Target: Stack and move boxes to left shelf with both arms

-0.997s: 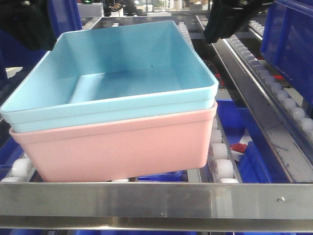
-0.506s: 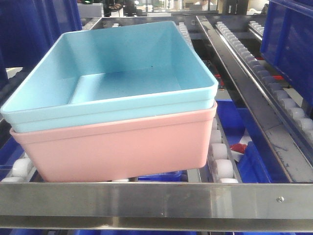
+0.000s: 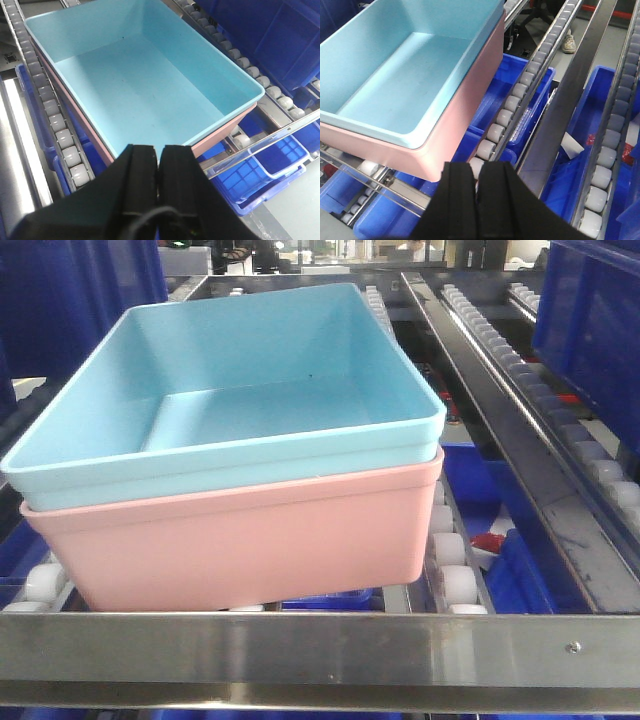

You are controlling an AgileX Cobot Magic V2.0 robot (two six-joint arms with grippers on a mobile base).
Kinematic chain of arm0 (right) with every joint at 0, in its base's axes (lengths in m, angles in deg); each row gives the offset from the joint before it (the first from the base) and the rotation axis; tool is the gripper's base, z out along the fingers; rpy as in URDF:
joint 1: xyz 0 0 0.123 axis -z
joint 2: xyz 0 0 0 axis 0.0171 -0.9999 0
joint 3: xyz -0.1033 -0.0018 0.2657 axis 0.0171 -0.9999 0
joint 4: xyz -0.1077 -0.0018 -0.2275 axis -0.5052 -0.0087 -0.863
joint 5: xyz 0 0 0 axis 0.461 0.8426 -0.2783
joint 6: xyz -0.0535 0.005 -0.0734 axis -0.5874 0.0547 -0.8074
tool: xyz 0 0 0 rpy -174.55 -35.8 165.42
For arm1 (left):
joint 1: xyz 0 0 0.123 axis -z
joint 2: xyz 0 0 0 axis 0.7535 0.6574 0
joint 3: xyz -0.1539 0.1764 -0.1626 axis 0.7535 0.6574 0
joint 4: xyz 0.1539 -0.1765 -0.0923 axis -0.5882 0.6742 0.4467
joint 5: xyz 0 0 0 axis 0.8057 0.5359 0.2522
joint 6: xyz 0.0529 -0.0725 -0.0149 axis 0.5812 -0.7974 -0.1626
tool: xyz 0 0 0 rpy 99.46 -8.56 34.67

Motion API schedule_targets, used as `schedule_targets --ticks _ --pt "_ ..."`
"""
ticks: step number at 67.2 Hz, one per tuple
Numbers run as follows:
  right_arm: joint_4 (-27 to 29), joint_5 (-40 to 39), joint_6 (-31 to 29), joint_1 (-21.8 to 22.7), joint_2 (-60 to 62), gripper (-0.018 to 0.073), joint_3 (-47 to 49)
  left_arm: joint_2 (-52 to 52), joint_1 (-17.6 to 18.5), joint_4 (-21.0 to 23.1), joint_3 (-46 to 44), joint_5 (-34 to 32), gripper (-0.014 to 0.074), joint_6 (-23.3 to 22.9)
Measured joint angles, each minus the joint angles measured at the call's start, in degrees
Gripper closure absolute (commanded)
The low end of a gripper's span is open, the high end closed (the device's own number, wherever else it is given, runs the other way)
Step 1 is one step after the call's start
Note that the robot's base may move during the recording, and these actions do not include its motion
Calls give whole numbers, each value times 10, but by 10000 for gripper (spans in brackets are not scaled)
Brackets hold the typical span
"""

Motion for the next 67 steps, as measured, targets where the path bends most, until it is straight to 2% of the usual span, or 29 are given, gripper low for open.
schedule_targets --ticks 53,57,62,67 --pt "0 -5 0 0 0 503 0 -2 0 0 0 16 606 0" --pt "0 -6 0 0 0 503 0 -6 0 12 0 16 606 1" --pt "0 -6 0 0 0 503 0 -10 0 50 0 13 606 39" --pt "0 -6 0 0 0 503 0 -10 0 102 1 0 606 118"
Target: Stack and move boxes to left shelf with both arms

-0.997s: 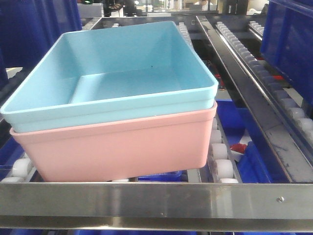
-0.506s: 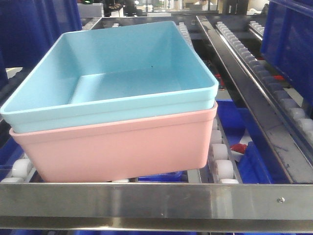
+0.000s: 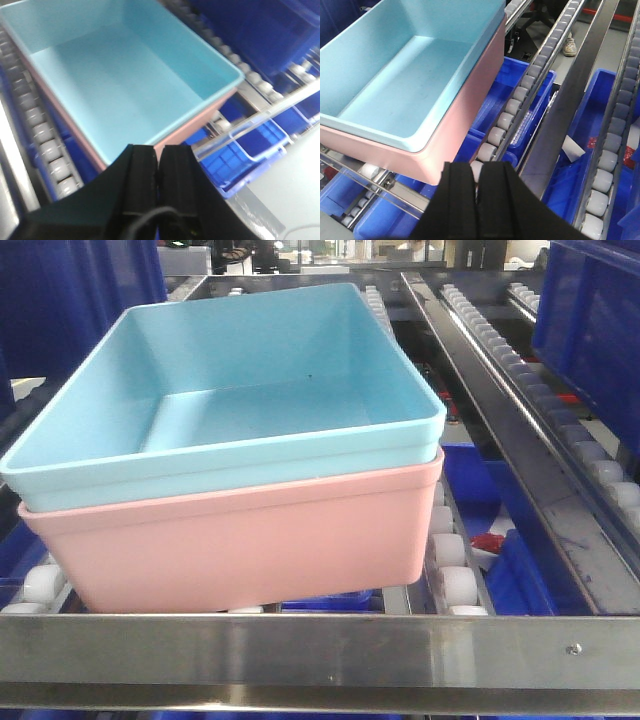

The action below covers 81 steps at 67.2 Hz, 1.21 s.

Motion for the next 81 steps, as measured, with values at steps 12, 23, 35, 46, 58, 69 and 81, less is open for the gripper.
schedule_targets --ticks 12,23,35,46,58,69,81 --pt "0 -1 0 0 0 503 0 0 0 39 5 -10 606 52" --pt "0 -1 0 0 0 503 0 -22 -23 40 76 -139 606 56" --pt "0 -1 0 0 0 503 0 -88 -131 56 204 -295 606 57" --pt "0 -1 0 0 0 503 0 -160 -247 61 295 -362 606 57" --pt "0 -1 0 0 0 503 0 -214 -357 74 354 -411 606 57" --pt "0 -1 0 0 0 503 0 -229 -421 74 357 -432 606 58" --pt "0 -1 0 0 0 503 0 -229 -439 86 357 -431 606 75"
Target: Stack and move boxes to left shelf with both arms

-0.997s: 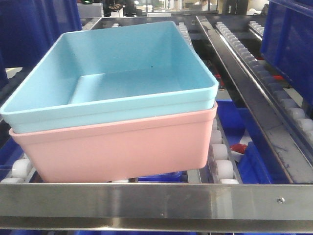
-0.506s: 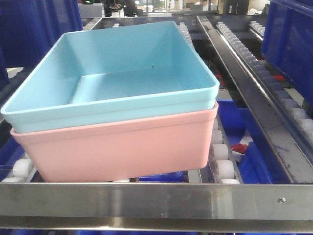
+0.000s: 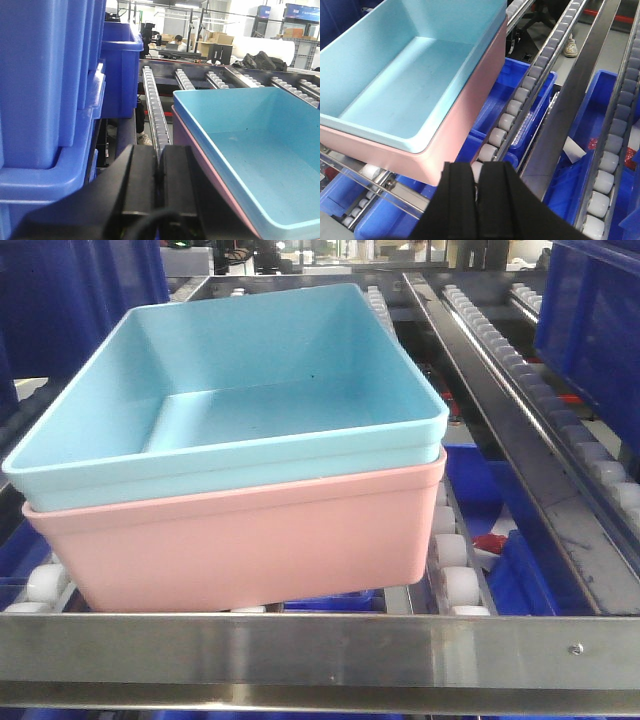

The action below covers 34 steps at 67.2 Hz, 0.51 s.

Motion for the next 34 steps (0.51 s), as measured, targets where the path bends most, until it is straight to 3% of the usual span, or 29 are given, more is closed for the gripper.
schedule_targets --ticks 15,34 --pt "0 0 0 0 0 503 0 0 0 83 0 0 606 139" --pt "0 0 0 0 0 503 0 0 0 93 0 8 606 164"
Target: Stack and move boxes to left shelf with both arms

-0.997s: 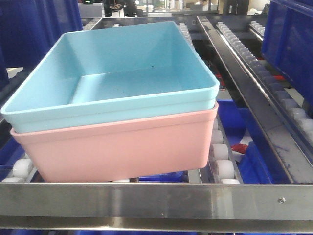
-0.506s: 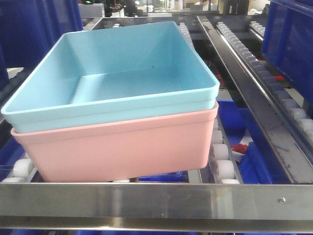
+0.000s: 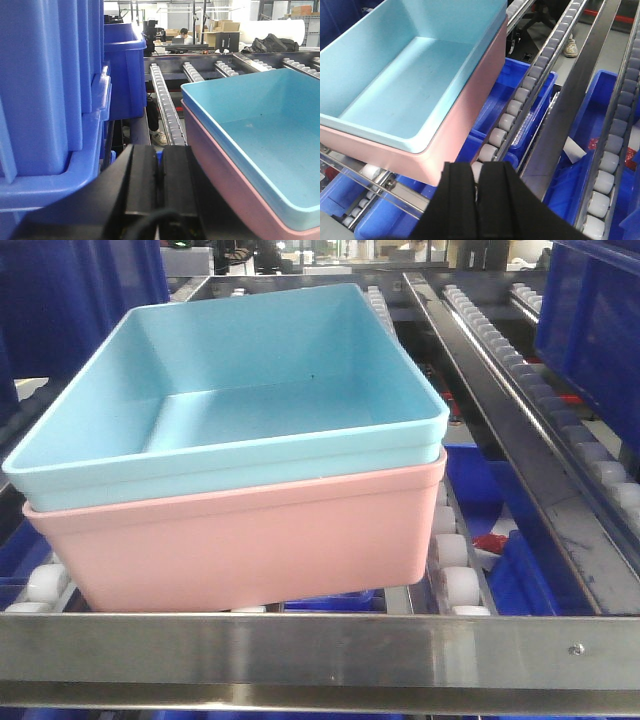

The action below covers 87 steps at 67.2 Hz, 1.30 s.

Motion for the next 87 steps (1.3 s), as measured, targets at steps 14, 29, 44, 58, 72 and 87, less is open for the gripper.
schedule_targets --ticks 14,29,44,58,72,87 --pt "0 0 0 0 0 503 0 0 0 0 0 0 606 0" --pt "0 0 0 0 0 503 0 0 -27 0 0 1 606 0" --pt "0 0 0 0 0 503 0 0 -44 0 0 1 606 0" --pt "0 0 0 0 0 503 0 0 -44 0 0 1 606 0" --pt "0 0 0 0 0 503 0 0 -44 0 0 2 606 0" --pt "0 0 0 0 0 503 -1 0 -44 0 0 2 606 0"
